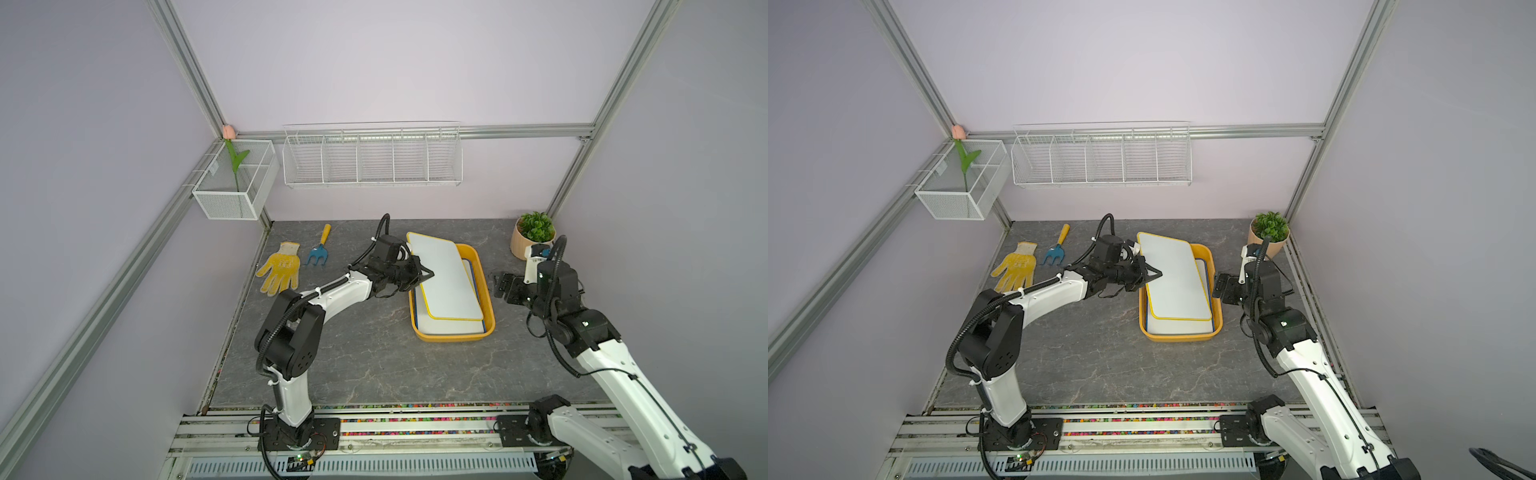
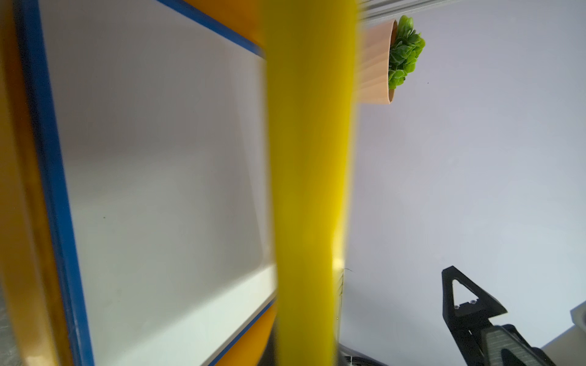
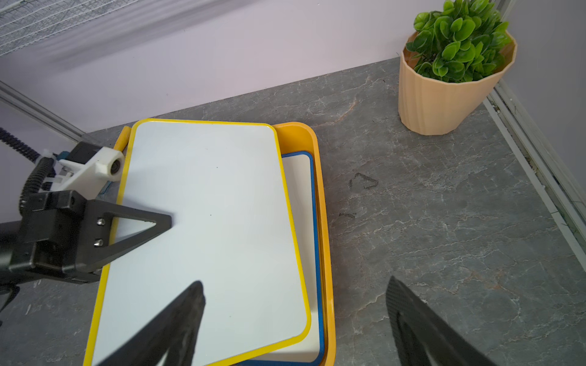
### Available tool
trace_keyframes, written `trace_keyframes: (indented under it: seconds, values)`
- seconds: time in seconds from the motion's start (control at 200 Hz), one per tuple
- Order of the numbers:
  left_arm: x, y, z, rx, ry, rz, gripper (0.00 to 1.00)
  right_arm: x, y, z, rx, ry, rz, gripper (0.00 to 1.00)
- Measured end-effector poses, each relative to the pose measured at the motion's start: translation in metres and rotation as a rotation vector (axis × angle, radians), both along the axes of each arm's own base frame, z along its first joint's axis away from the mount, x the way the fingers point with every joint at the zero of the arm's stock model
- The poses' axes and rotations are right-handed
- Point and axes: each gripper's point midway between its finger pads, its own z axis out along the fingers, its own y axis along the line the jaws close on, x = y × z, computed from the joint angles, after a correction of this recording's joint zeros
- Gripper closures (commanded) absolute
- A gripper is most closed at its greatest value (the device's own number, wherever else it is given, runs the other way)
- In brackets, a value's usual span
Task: Put the whiteboard into the storage box
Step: Place the whiteboard in the storage box.
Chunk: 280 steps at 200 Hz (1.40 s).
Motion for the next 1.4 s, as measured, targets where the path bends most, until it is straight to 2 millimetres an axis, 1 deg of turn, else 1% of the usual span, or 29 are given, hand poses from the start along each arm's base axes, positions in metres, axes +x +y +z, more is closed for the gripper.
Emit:
trace_keyframes:
  seconds: [0.22,0.415,0.65,0.695,0.805,0.91,0.98,1.09,1.215,1.32,1.4]
  values:
    - [-0.003,-0.011,-0.013,0.004,0.025,-0.041,1.00,-0.003,0.000,-0.007,0.006,0.008,0.006,0.09]
    - [0.001,-0.022,-0.023,0.004,0.033,-0.086,1.00,-0.007,-0.001,-0.024,-0.002,0.047,0.010,0.09]
    - [0.005,-0.029,-0.028,0.023,0.029,-0.126,1.00,-0.008,-0.001,-0.022,0.001,0.039,0.011,0.09]
    - [0.005,-0.029,-0.029,0.027,0.029,-0.130,0.92,-0.008,-0.001,-0.022,0.001,0.039,0.011,0.09]
    - [0.004,-0.029,-0.032,0.036,0.028,-0.140,0.80,-0.008,-0.001,-0.022,0.001,0.039,0.010,0.09]
    - [0.004,-0.028,-0.033,0.057,0.029,-0.147,0.74,-0.008,-0.001,-0.022,0.001,0.039,0.010,0.09]
    - [0.005,-0.027,-0.031,0.076,0.022,-0.149,0.63,-0.008,-0.001,-0.023,0.002,0.040,0.008,0.09]
    - [0.008,-0.024,-0.026,0.115,-0.004,-0.154,0.47,-0.009,-0.002,-0.029,0.003,0.055,0.007,0.10]
    - [0.012,-0.019,-0.025,0.174,-0.020,-0.139,0.39,-0.011,-0.001,-0.034,0.007,0.068,0.008,0.11]
    - [0.014,-0.009,-0.033,0.248,-0.019,-0.122,0.34,-0.011,-0.001,-0.037,0.007,0.074,0.008,0.11]
    - [0.013,-0.001,-0.040,0.300,-0.016,-0.114,0.26,-0.011,-0.001,-0.037,0.007,0.074,0.008,0.11]
